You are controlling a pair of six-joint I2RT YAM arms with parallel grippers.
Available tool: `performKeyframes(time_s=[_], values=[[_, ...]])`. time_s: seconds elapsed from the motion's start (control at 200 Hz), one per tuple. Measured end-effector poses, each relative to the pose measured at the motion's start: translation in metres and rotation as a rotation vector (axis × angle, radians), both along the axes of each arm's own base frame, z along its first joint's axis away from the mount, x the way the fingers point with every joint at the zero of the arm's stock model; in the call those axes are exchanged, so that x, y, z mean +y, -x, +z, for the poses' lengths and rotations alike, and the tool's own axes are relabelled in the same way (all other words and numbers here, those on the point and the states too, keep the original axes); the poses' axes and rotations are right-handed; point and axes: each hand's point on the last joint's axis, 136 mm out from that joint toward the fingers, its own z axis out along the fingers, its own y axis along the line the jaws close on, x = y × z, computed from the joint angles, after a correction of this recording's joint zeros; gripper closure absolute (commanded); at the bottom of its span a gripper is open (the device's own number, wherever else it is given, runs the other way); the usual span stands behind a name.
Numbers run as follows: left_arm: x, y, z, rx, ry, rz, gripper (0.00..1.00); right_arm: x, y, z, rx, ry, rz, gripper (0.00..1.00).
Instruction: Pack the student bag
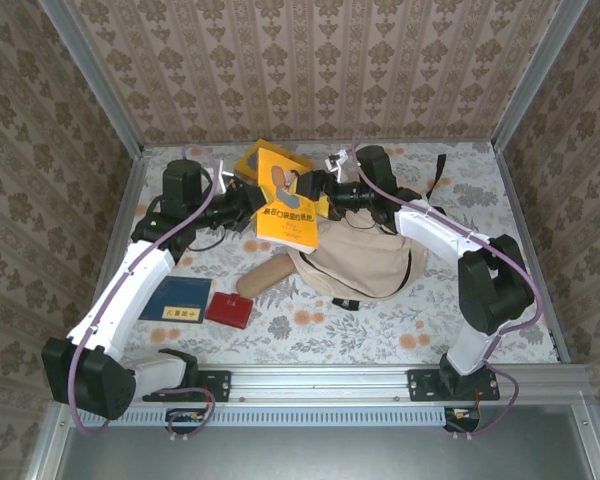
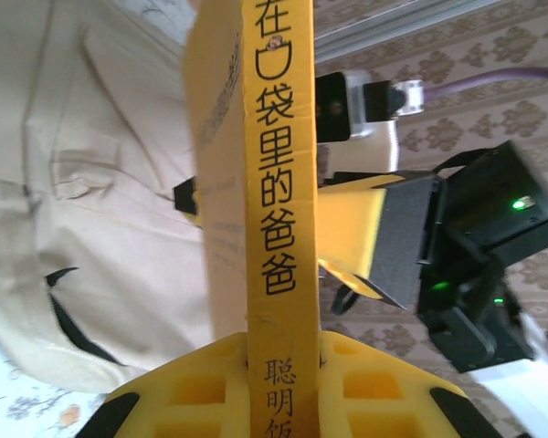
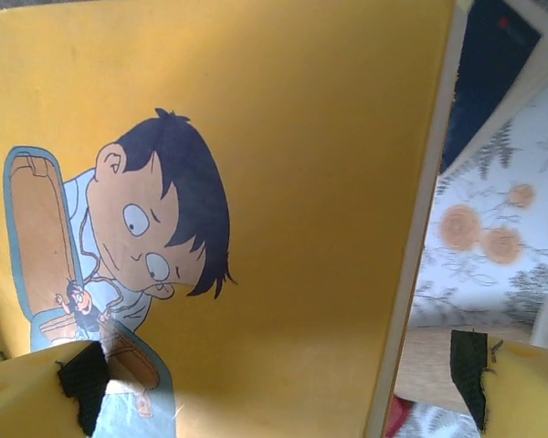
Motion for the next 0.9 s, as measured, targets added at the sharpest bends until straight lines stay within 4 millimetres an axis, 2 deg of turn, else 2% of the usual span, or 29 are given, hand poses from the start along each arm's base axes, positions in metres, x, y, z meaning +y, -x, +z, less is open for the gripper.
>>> performKeyframes(time_s=[0.195, 0.335, 0.445, 0.55, 0.62, 0.715, 0.81, 0.9], values=[[-0.005, -0.002, 0.019, -0.026, 0.076, -0.014, 0.92, 0.006, 0.005, 0.031, 0.007, -0.172, 0.032, 0.04], [-0.007, -0.009, 0.022, -0.028, 0.108, -0.027, 0.93, 0.001, 0.015, 0.051, 0.003, -0.258, 0.038, 0.14], [-0.002, -0.02, 0.015, -0.003, 0.114, -0.018, 0.93, -0.007, 0.023, 0.065, -0.004, -0.291, 0.027, 0.32], [0.0, -0.025, 0.012, 0.007, 0.117, -0.018, 0.89, -0.014, 0.026, 0.074, -0.005, -0.305, 0.01, 0.57], [-0.001, -0.023, 0.014, -0.002, 0.126, -0.034, 0.84, -0.018, 0.028, 0.077, -0.013, -0.302, -0.005, 0.74], [-0.003, -0.021, 0.02, -0.023, 0.138, -0.055, 0.77, -0.021, 0.03, 0.075, -0.005, -0.28, -0.027, 0.85], [-0.004, -0.02, 0.018, -0.03, 0.135, -0.067, 0.54, -0.026, 0.032, 0.073, -0.006, -0.242, -0.061, 0.93], [-0.004, -0.019, 0.01, -0.031, 0.101, -0.061, 0.35, -0.037, 0.035, 0.067, 0.0, -0.178, -0.113, 0.95]])
